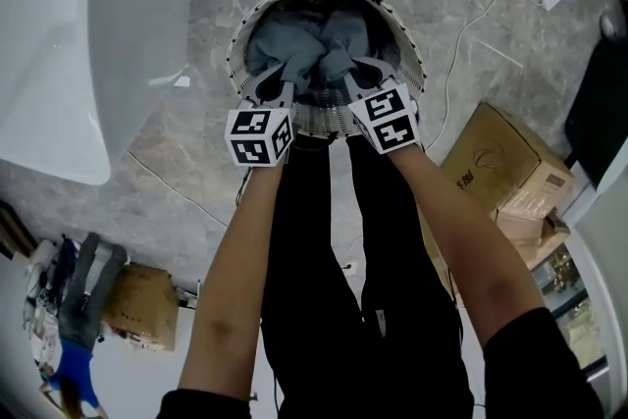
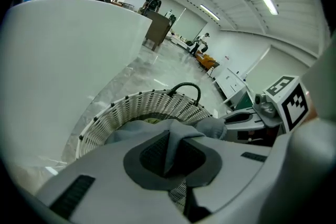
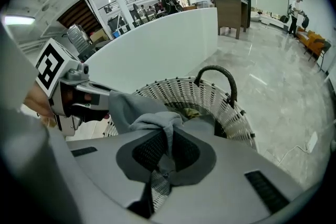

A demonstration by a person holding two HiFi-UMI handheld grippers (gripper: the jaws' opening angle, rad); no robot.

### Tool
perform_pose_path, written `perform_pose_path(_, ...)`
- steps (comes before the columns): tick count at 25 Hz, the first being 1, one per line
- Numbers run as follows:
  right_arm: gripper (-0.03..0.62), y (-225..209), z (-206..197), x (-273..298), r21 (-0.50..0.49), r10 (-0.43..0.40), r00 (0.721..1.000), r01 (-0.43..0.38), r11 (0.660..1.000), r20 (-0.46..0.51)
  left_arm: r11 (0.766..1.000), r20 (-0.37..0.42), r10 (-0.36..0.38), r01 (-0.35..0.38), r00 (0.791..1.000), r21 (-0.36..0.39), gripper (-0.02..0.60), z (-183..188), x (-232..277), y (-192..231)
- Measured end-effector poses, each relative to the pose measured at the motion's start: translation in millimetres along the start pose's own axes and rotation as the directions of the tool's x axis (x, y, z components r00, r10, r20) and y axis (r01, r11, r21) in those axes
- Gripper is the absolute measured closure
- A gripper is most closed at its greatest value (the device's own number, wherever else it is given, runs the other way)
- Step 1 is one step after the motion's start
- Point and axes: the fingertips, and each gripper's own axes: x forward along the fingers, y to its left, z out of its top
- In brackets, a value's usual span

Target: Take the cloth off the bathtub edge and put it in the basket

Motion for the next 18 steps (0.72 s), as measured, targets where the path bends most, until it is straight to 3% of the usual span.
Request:
perform_pose_path(5,0.555,-7,-4,-6,0.02,-0.021,1.0,0.022,1.0,-0.005,1.0,-0.015,-0.025,0.025,1.0,-0.007,0.556,-3,-7,1)
perform_pose_path(10,0.551,2,-8,-16,-0.021,0.032,0.999,-0.032,0.999,0.006,0.997,0.004,-0.078,0.078,0.997,-0.006,0.455,-8,-20,-13)
perform_pose_path(14,0.463,1,-10,-26,0.002,0.028,0.999,-0.028,1.0,0.027,0.998,0.017,-0.049,0.05,0.999,-0.028,0.407,-18,-30,-14)
perform_pose_path(18,0.447,0,-10,-38,0.033,0.021,0.998,-0.023,0.999,0.059,0.998,0.033,-0.045,0.047,0.998,-0.05,0.383,-24,-43,-24)
